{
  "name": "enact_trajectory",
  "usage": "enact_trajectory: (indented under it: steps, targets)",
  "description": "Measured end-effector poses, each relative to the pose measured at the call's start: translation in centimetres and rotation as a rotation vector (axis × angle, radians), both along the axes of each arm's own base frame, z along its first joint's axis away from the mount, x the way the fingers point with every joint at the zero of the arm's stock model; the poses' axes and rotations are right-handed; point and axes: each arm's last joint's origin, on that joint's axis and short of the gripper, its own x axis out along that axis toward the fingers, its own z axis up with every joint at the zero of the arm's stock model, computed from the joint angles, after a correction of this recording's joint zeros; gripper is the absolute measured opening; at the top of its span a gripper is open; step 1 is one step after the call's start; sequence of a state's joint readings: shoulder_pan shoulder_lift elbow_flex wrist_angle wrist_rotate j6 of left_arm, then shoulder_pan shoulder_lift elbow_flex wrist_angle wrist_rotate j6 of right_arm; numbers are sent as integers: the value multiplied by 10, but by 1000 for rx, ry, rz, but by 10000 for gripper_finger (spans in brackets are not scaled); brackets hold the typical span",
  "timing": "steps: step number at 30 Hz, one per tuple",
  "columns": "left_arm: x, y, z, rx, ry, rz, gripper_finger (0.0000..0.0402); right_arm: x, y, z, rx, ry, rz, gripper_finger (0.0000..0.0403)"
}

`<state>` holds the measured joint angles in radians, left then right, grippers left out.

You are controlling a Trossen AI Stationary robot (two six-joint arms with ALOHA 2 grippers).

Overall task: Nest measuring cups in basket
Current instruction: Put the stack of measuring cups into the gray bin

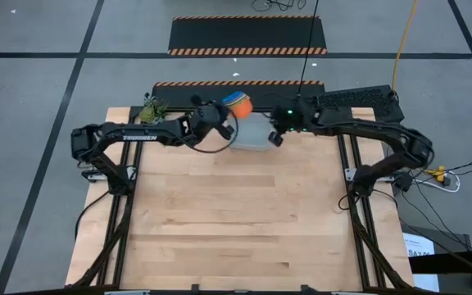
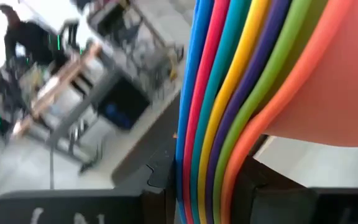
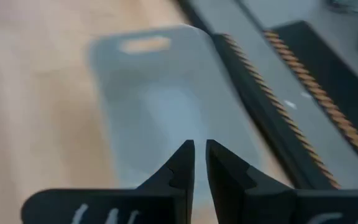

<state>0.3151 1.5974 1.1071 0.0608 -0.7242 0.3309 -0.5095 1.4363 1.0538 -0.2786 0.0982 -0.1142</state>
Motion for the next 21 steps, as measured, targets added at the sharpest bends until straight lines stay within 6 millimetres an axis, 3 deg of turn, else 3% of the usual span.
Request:
enact_trajectory:
  steps: [7,11,16,21]
  targets:
    - [39,-24,-29,201,191,-149,86,-60,23,-9,-70,8,-184,34]
    - [66,-33,-54,300,326,-178,86,-92,41,-14,-81,-114,-255,34]
    - [90,-9,-94,366,576,-112,86,-115,56,-22,-87,-218,-271,34]
    - [105,7,-126,416,827,-40,86,-121,59,-17,-128,-235,-250,34]
